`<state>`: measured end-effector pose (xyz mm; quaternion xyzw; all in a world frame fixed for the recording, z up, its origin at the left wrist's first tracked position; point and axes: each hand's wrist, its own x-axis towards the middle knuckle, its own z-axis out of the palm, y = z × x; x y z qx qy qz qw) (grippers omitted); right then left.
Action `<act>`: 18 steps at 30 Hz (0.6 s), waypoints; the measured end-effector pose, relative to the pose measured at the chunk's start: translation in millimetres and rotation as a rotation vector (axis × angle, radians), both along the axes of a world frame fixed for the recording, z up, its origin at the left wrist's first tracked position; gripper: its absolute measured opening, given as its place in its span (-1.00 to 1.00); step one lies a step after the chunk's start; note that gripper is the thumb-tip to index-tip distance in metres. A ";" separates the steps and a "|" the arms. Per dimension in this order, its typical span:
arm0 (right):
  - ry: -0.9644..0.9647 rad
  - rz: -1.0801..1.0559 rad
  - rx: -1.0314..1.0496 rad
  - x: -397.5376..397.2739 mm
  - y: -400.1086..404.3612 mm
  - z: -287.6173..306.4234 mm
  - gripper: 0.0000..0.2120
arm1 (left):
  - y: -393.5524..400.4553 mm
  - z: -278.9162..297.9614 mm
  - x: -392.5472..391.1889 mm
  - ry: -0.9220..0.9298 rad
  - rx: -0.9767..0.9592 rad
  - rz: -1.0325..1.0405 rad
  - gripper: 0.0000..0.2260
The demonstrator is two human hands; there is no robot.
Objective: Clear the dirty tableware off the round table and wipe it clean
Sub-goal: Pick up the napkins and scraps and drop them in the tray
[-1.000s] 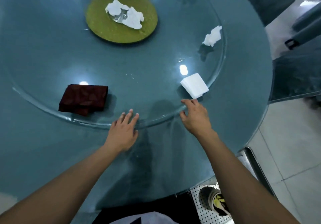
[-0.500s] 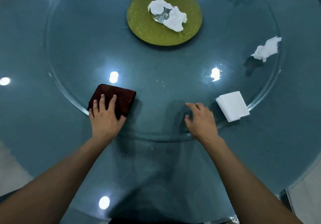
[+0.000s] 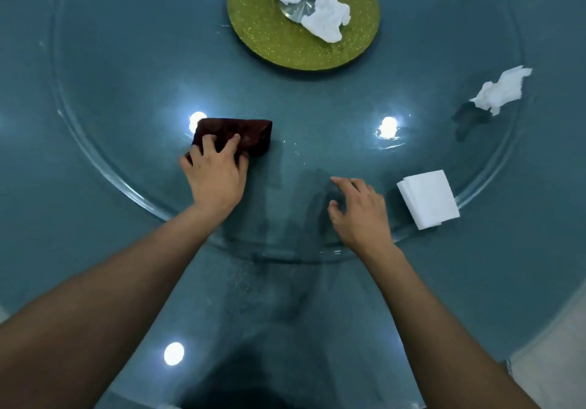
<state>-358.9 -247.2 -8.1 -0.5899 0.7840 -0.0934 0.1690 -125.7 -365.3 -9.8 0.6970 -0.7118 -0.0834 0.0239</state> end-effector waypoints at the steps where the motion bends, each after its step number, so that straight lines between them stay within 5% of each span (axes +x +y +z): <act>1: 0.020 -0.038 -0.046 -5.7 2.9 0.4 -0.56 | 0.4 0.0 -8.9 -0.025 0.030 -0.025 -0.53; 4: 0.148 -0.233 -0.133 -35.4 15.6 0.3 -0.51 | 12.6 -3.7 -17.6 -0.043 0.115 -0.048 -0.40; 8: 0.207 -0.474 0.039 -80.3 38.6 -9.0 -0.36 | 43.9 -8.3 4.0 0.001 0.106 -0.093 -0.39; 18: 0.207 -0.421 0.008 -87.9 43.2 -13.2 -0.61 | 77.6 -0.9 17.9 -0.040 0.113 -0.079 -0.34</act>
